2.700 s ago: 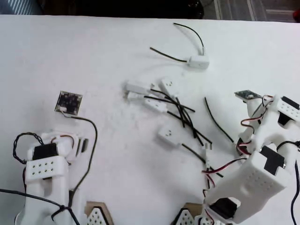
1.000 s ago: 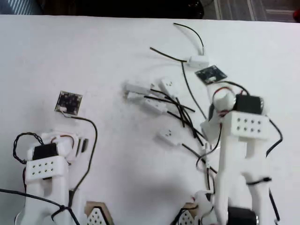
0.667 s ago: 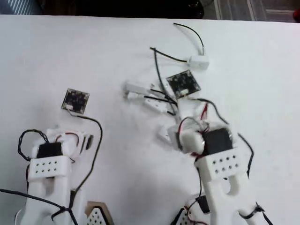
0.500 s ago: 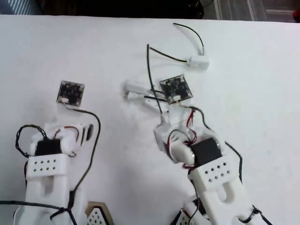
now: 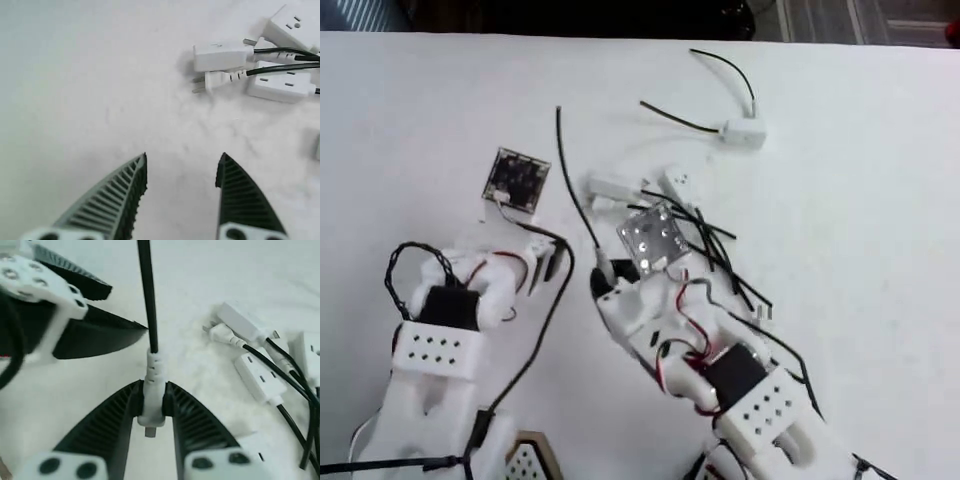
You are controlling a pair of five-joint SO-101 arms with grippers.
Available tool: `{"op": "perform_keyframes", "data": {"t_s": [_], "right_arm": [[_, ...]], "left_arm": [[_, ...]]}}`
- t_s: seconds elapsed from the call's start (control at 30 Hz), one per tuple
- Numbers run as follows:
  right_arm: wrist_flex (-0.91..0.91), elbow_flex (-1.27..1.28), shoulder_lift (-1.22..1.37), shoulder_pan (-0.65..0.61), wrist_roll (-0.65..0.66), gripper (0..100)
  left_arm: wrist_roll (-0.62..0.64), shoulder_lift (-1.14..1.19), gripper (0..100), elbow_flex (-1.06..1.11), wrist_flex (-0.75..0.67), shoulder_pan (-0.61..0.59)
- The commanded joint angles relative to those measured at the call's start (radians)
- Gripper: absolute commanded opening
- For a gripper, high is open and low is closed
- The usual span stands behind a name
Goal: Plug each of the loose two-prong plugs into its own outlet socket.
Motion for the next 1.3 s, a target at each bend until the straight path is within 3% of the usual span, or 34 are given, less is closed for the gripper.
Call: {"op": "perform_keyframes", "data": {"t_s": [0.0,0.33,0.63,1.27], "right_arm": [[-0.041,0.021,-0.085,-0.038,-0.009,1.6],[-0.039,0.087,-0.125,-0.061,-0.009,1.6],[-0.033,0.092,-0.124,-0.056,-0.009,1.6],[-0.033,0.112,-0.124,0.018,-0.008,1.6]], "left_arm": [[0.008,-0.022,23,-0.048,-0.02,0.05],[0.009,-0.024,23,-0.11,0.008,0.122],[0.009,-0.024,23,-0.176,0.147,0.26],[0.009,-0.024,23,-0.187,0.16,0.331]]}}
